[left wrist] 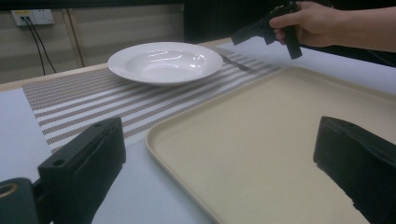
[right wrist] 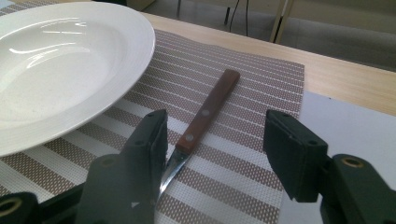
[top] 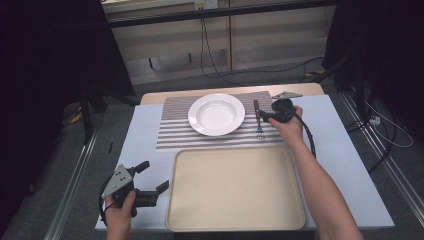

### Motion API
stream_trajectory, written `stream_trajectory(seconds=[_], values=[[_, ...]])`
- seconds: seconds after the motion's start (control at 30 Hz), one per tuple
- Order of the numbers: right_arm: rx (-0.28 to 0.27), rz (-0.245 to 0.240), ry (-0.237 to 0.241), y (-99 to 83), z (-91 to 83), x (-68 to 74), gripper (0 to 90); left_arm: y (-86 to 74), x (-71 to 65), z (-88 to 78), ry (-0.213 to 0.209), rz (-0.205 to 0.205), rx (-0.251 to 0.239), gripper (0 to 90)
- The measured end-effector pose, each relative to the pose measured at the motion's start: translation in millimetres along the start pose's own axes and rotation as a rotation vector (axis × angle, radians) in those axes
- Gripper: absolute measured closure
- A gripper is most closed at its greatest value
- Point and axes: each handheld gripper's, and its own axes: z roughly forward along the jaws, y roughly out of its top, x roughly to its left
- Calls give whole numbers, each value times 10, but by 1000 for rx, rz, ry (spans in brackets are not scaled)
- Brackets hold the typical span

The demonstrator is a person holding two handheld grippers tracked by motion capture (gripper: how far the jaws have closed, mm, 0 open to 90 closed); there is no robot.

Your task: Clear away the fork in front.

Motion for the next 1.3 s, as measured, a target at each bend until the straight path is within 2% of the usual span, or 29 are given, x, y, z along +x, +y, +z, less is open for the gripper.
stream_trajectory(seconds=[0.13,0.17,0.23,0.3,0.47,0.57,0.67,0.7,0.73,0.8,0.83,0.87,0.93,0.97,1.0,1.13,1.17,1.2,1.23,1.3], values=[[41,-30,1,33,74,37,448,-6,5,-9,5,-4,4,26],[64,-30,19,38,116,50,483,-7,8,-11,4,-4,4,26],[71,-34,23,44,136,56,489,-9,16,-16,4,-1,3,26],[80,-35,35,70,185,74,537,-13,23,-20,8,-4,3,26],[133,-66,26,84,281,98,574,-21,20,-17,7,-12,4,26],[146,-44,25,70,373,92,591,-22,17,-17,10,-14,4,26],[169,-49,14,54,421,91,605,-26,22,-14,12,-7,12,26],[177,-32,25,53,451,86,644,-30,24,-12,10,-9,15,26],[177,-32,25,53,451,86,644,-33,26,-12,10,-11,14,26],[196,7,35,63,477,89,694,-32,30,-22,16,-7,12,26],[196,7,35,63,477,89,694,-32,30,-22,16,-7,12,26],[209,26,38,77,482,93,747,-32,29,-24,16,-8,12,26],[218,31,42,85,481,88,771,-32,28,-27,17,-7,13,26],[221,65,56,86,476,60,775,-35,26,-31,15,-14,11,26],[222,78,58,83,470,49,776,-35,26,-31,15,-14,11,26],[242,66,65,83,436,27,778,-41,39,-33,13,-17,8,26],[252,41,60,75,404,23,779,-40,40,-34,12,-16,8,26],[252,41,60,75,404,23,779,-41,40,-32,11,-21,5,26],[264,13,59,53,350,32,778,-43,56,-33,9,-22,3,26],[267,7,62,42,325,30,778,-48,72,-25,6,-28,-1,26]])
